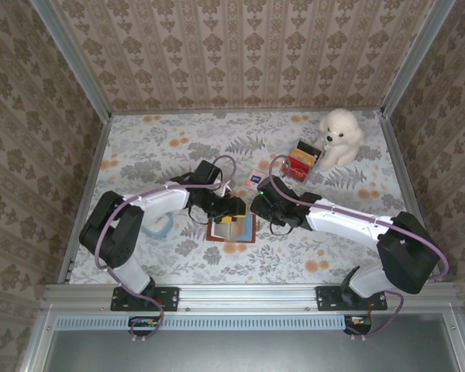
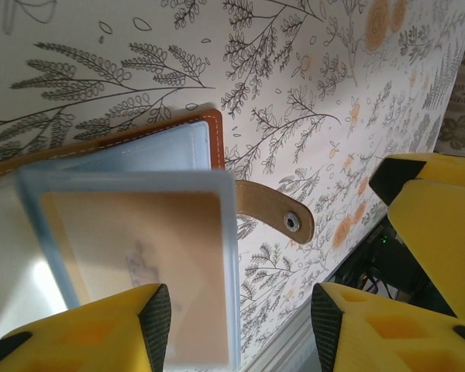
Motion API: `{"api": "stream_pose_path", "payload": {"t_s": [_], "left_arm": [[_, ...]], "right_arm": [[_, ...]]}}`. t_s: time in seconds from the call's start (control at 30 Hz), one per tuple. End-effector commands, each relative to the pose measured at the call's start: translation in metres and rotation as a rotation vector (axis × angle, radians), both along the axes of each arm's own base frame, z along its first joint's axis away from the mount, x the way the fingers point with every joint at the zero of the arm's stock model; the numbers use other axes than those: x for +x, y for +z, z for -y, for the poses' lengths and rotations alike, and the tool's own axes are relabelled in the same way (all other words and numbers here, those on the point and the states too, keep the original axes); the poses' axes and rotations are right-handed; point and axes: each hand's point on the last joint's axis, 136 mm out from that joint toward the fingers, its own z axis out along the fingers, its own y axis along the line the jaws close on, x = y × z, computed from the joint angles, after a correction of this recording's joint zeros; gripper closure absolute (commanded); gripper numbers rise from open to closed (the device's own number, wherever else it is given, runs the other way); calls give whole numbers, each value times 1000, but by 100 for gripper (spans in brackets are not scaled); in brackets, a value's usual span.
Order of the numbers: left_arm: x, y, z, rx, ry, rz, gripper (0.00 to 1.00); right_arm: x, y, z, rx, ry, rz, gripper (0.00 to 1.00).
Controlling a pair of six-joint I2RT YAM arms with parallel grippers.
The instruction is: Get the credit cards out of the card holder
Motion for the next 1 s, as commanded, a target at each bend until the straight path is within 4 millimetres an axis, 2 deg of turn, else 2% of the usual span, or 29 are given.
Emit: {"api": "stream_pose_path", "payload": {"t_s": [0.0, 0.1, 0.23, 0.43, 0.57, 0.7, 0.87, 0.97], "left_arm": [[3, 2, 8, -10, -8, -4, 46], [6, 0, 3, 17, 8, 5, 46], [15, 13, -11, 33, 50, 51, 47], [23, 9, -40, 77, 131, 54, 60], [24, 11, -38, 61, 115, 45, 67], [23, 8, -35, 67, 106, 34, 71], [17, 0, -35, 85, 102, 15, 72], [16, -2, -36, 101, 99, 20, 72]], "right_arm": [[-3, 2, 14, -30, -19, 1, 56], [-2, 2, 15, -39, -16, -4, 56], [-2, 1, 11, -49, 8, -19, 56], [0, -4, -21, -13, 121, -55, 61], [-2, -15, -42, -33, 178, -111, 66], [-6, -29, -53, -60, 202, -167, 69], [-15, -50, -50, -102, 192, -256, 73], [-18, -55, -46, -121, 181, -275, 74]]}}
